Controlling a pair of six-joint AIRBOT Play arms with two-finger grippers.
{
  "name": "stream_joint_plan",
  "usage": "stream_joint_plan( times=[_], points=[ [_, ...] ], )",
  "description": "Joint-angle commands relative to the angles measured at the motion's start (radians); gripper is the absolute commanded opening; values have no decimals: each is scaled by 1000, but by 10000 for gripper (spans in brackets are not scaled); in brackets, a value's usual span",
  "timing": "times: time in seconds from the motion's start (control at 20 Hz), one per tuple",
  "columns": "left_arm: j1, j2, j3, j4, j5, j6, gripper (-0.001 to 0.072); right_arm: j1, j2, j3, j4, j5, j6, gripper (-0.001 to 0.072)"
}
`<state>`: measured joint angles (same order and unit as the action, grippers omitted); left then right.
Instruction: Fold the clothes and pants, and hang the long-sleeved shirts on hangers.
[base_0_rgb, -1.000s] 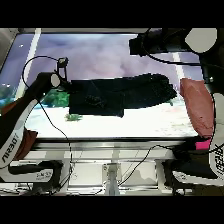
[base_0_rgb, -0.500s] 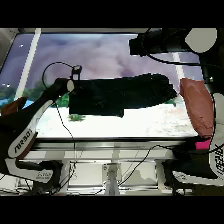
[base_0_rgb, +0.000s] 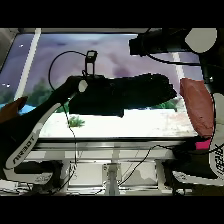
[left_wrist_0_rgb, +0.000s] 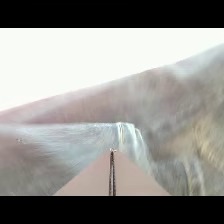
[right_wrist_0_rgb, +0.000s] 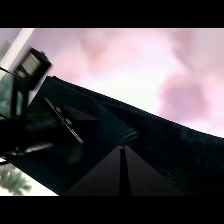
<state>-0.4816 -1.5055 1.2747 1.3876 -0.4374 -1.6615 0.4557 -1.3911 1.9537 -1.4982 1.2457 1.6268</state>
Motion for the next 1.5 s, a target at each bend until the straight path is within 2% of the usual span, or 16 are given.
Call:
stream_joint_plan(
  times=[0.0,0.1,0.25,0.4,0.5,0.55,0.6,0.65,0.7,0.9,1.15,1.4,1.45],
  points=[
    [78,71,9,0,-60,0,30,-1,0,0,0,0,-3,34],
    [164,97,9,3,-193,0,31,-1,0,0,0,0,-18,33],
    [307,104,0,88,-413,5,31,-1,0,0,0,0,-24,33],
    [452,106,-58,36,-459,166,32,-1,0,0,-1,0,-35,33],
    [558,103,-111,-146,-495,259,34,-1,0,0,0,0,-50,33],
    [605,98,-138,-237,-512,304,97,-1,0,0,-1,0,-50,33],
    [648,88,-164,-327,-525,350,326,-1,0,0,-1,0,-51,33],
    [681,76,-184,-403,-527,361,657,-1,0,0,-1,0,-51,34],
    [702,60,-192,-460,-533,362,704,-1,0,0,-1,0,-51,34],
    [705,-34,-192,-519,-548,390,694,-1,0,0,-1,0,-51,33],
    [681,-166,-191,-736,-576,586,694,-1,0,0,-1,0,-53,33],
    [621,-215,-190,-754,-581,625,693,-1,0,0,-1,0,-59,33],
    [599,-215,-190,-776,-581,650,625,-1,0,0,-1,0,-59,33]
  ],
)
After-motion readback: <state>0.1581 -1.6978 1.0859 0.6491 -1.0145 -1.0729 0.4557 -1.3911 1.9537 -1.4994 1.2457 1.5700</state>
